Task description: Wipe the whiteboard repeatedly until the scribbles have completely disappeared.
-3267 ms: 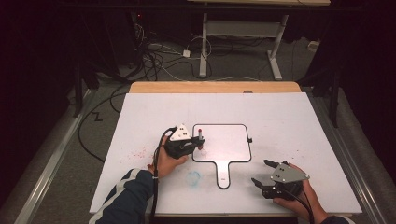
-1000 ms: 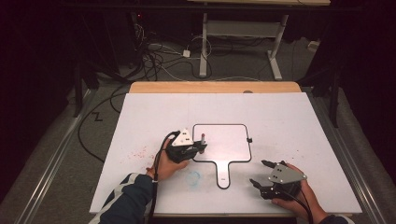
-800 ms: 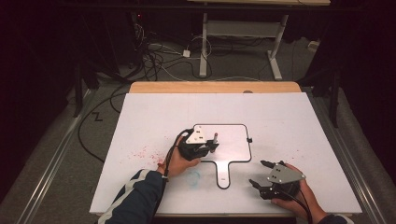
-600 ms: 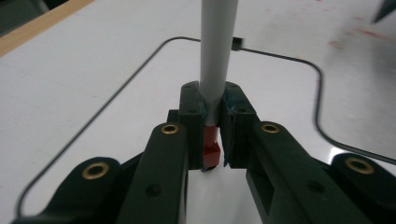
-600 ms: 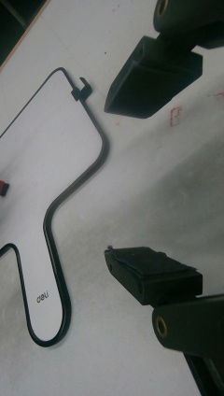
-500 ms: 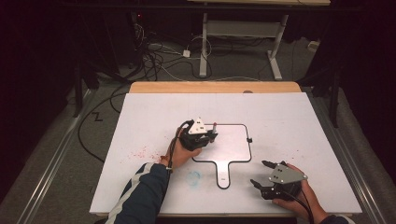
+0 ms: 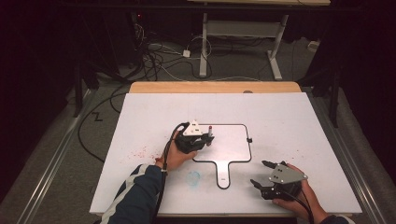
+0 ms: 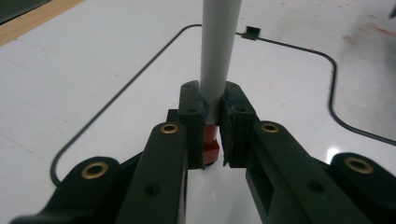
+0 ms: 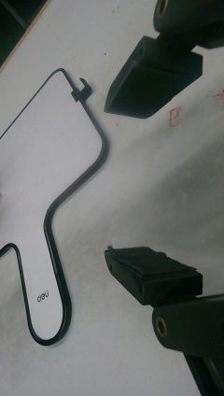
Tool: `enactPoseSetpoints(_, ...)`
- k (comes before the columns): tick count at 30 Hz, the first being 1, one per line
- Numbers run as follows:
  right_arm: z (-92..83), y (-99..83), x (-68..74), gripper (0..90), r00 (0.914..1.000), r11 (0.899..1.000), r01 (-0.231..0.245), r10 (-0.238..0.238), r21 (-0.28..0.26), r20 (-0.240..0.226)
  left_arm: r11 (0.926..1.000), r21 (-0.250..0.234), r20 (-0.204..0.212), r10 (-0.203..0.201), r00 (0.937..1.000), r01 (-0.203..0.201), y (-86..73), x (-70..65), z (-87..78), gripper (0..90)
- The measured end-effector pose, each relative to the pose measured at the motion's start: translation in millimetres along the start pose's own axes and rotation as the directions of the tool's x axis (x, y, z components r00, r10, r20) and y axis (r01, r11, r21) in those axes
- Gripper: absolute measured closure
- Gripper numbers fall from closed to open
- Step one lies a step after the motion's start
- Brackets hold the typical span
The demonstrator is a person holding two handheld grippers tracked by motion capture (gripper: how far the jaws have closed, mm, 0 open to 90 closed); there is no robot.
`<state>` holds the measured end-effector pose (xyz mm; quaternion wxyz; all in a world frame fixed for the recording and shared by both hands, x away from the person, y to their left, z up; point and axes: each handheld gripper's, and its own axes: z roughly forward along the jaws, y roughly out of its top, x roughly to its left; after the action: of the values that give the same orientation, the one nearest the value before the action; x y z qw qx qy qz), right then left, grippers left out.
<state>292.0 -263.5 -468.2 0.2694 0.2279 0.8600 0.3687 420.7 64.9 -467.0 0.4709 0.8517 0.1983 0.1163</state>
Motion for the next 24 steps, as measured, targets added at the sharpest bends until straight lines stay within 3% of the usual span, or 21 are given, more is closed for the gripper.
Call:
enactPoseSetpoints(5,-1.1,0.5,0.7,25.8,1.0,1.0,0.0,0.0,-0.002,0.002,0.9999,0.015,0.032,0.003,0.9995,-0.003,-1.7,-6.4,-6.1,79.0)
enactPoseSetpoints(9,-1.7,0.4,-1.3,25.8,1.0,1.0,0.0,0.0,-0.009,0.005,0.9988,0.028,0.084,0.037,0.9958,-0.039,-0.3,-23.2,-9.0,79.0)
enactPoseSetpoints(12,-2.0,0.0,-2.6,25.8,0.9998,1.0,-0.016,0.017,-0.011,0.014,0.9989,0.009,0.096,0.045,0.9944,-0.046,3.7,-31.9,-13.0,78.9)
enactPoseSetpoints(18,-3.3,3.1,-5.2,25.8,0.9993,0.999,-0.03,0.03,-0.034,0.02,0.9978,-0.016,0.081,0.065,0.9946,-0.064,11.4,-41.8,-22.6,78.7)
enactPoseSetpoints(24,-1.4,6.6,-8.5,25.8,0.9988,0.998,-0.045,0.046,-0.054,0.018,0.9988,-0.039,0.068,0.033,0.9971,-0.031,14.1,-40.3,-24.8,78.7)
